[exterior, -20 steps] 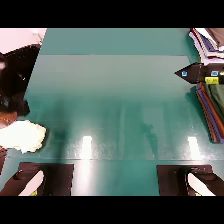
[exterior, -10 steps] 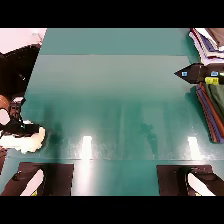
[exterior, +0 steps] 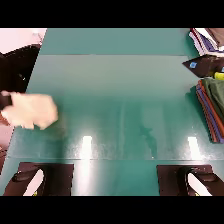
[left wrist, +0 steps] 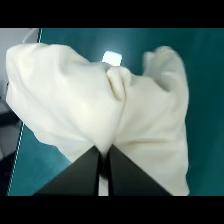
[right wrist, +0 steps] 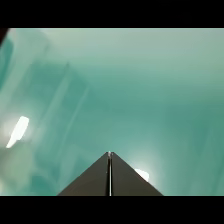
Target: Fold the shirts.
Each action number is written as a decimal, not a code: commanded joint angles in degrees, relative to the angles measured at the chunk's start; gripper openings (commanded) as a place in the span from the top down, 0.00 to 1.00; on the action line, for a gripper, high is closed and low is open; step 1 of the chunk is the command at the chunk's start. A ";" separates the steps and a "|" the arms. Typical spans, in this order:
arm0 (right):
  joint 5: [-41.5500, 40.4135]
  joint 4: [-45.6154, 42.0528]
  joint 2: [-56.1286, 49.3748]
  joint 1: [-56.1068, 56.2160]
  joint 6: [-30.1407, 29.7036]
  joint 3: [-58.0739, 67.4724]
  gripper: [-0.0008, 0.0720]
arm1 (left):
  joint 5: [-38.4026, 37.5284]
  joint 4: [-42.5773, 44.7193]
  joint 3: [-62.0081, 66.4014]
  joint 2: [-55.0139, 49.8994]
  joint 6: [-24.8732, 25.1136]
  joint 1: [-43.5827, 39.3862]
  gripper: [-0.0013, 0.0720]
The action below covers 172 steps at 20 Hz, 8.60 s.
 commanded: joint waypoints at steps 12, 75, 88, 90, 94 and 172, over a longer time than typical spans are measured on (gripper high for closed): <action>-8.52 1.20 4.31 -6.32 1.57 0.17 0.96 | 2.21 -18.40 17.64 -9.90 0.59 -23.23 0.96; -1.40 -9.73 -24.57 14.36 2.36 5.07 0.96 | 12.22 -12.85 22.18 -26.03 8.22 -25.90 0.95; 14.53 -9.46 -4.76 1.99 6.34 30.75 0.96 | 10.21 -17.49 31.41 -5.77 4.26 -25.92 0.95; 17.14 -9.46 -8.61 1.99 8.11 31.47 0.96 | 6.19 -17.46 31.41 -10.23 4.37 -25.92 0.95; 22.29 -9.53 -16.17 1.99 9.05 22.82 0.96 | -2.67 -17.53 27.28 -22.34 7.54 -25.92 0.95; 27.41 -15.58 -21.14 -5.86 9.01 25.46 0.96 | 7.21 -6.84 33.59 -33.99 4.24 -19.10 0.95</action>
